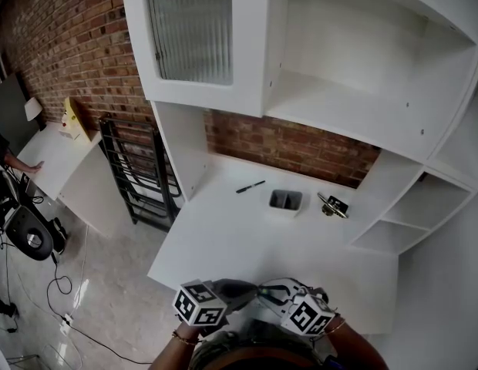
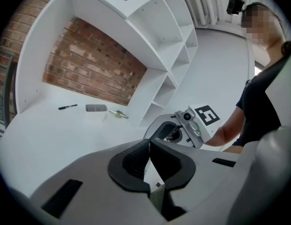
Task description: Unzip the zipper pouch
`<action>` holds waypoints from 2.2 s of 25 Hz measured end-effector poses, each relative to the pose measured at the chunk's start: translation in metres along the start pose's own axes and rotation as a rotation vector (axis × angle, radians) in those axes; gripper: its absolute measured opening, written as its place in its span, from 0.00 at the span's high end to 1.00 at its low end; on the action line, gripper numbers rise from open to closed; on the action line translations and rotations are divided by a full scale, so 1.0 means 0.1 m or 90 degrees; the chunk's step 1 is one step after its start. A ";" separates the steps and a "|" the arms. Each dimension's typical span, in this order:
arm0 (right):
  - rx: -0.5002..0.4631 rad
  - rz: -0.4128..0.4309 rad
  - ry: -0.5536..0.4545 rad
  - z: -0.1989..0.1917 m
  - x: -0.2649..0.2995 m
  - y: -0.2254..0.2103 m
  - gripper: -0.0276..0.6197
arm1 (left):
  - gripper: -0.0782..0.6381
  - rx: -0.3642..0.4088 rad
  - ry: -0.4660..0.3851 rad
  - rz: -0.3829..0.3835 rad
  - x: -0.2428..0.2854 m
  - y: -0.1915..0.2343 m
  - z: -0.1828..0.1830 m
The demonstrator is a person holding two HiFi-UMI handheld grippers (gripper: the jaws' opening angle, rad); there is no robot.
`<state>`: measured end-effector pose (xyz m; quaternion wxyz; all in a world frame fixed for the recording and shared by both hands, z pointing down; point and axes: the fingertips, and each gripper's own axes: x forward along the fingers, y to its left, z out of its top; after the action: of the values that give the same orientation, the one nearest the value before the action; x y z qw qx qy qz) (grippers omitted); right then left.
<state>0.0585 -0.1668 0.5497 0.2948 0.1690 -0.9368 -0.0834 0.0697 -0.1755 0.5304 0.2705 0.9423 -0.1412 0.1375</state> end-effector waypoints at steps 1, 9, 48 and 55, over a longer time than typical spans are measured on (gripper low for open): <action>-0.002 -0.005 0.002 0.00 0.00 0.00 0.86 | 0.87 -0.012 -0.003 -0.001 0.00 0.01 -0.01; 0.005 -0.040 0.010 0.04 -0.01 -0.05 0.87 | 0.88 -0.058 -0.013 0.007 -0.04 0.05 0.01; 0.079 -0.072 -0.056 0.05 -0.19 -0.18 0.88 | 0.88 -0.043 0.009 0.194 -0.53 0.71 -0.15; 0.073 -0.071 -0.028 0.06 -0.24 -0.18 0.88 | 0.88 -0.037 0.016 0.206 -0.63 0.74 -0.15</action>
<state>0.0780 -0.1741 0.5278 0.2588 0.2358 -0.9354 -0.0493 -0.0157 -0.2156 0.5560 0.2741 0.8971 -0.2918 0.1870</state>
